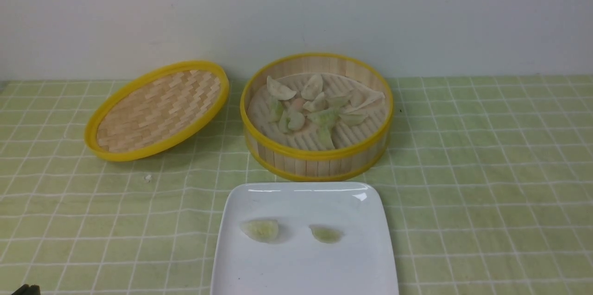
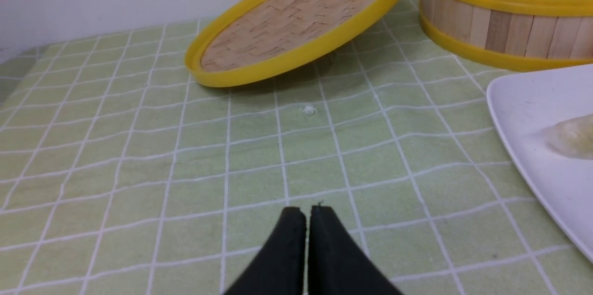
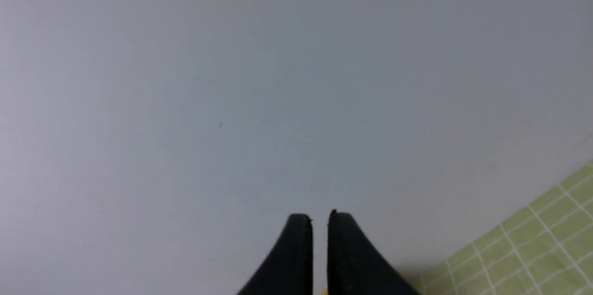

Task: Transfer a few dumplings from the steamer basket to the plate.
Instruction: Use the right arm to grab a dumpling from inside the steamer

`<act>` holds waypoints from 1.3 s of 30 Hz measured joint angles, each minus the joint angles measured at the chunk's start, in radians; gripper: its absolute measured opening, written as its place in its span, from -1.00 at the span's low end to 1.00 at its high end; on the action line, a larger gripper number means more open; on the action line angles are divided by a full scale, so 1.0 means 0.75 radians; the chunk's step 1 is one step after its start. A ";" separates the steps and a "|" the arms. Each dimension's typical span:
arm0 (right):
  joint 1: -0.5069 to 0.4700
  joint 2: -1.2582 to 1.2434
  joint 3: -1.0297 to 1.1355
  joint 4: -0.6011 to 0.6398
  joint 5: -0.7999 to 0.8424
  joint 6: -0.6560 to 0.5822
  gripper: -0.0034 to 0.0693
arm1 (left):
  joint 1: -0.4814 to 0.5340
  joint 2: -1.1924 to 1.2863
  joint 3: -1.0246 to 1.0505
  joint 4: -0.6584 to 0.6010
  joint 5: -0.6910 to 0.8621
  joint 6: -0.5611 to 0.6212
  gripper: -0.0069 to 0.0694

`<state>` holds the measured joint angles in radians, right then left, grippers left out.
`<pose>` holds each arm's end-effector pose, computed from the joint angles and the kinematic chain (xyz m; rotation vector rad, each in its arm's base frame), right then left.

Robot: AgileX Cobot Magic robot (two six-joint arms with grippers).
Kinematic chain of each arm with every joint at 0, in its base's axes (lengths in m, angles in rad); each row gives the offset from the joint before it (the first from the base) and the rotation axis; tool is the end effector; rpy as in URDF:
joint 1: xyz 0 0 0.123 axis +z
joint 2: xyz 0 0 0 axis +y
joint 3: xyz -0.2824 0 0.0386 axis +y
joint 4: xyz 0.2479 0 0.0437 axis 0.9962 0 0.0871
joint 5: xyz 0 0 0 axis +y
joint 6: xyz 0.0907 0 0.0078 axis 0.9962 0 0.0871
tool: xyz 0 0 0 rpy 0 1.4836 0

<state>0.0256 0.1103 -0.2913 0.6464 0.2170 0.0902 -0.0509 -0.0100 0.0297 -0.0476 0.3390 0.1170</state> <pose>0.0491 0.0131 0.2884 0.4170 1.4590 0.7014 0.0535 -0.0042 0.1731 0.1243 1.8377 0.0003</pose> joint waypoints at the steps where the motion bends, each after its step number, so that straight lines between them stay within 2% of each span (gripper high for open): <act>1: 0.003 0.065 -0.055 -0.031 0.077 -0.035 -0.88 | 0.000 0.000 0.000 0.000 0.000 0.000 -0.83; 5: 0.007 0.496 -0.424 -0.129 0.488 -0.227 -0.94 | 0.000 0.000 0.000 0.000 0.000 0.000 -0.83; 8: 0.007 0.779 -0.636 -0.152 0.715 -0.351 -0.94 | 0.000 0.000 0.000 0.000 0.000 0.000 -0.83; 12: 0.010 1.181 -0.874 -0.159 0.839 -0.461 -0.94 | 0.000 0.000 0.000 0.000 0.000 0.000 -0.83; 16: 0.074 1.488 -1.082 -0.188 0.901 -0.478 -0.94 | 0.000 0.000 0.000 -0.001 0.000 0.000 -0.83; 20: 0.212 1.719 -1.304 -0.306 0.957 -0.413 -0.93 | 0.000 0.000 0.000 -0.001 0.000 0.000 -0.83; 27: 0.501 2.054 -1.653 -0.664 1.025 -0.092 -0.88 | 0.000 0.000 0.000 -0.001 0.000 0.000 -0.83; 28: 0.509 2.063 -1.661 -0.664 1.025 -0.084 -0.87 | 0.000 0.000 0.000 -0.001 0.000 0.000 -0.83; 29: 0.570 2.147 -1.734 -0.770 1.037 -0.023 -0.80 | 0.000 0.000 0.000 -0.001 0.000 0.000 -0.83; 32: 0.639 2.254 -1.833 -0.862 1.057 0.029 -0.68 | 0.000 0.000 0.000 -0.001 0.000 0.000 -0.83; 39: 0.726 2.576 -2.106 -0.918 1.148 0.063 -0.11 | 0.000 0.000 0.000 -0.001 0.000 0.000 -0.83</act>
<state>0.5703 2.0423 -1.8705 -0.0424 1.0778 0.1375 -0.0509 -0.0100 0.0297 -0.0485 0.3390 0.1170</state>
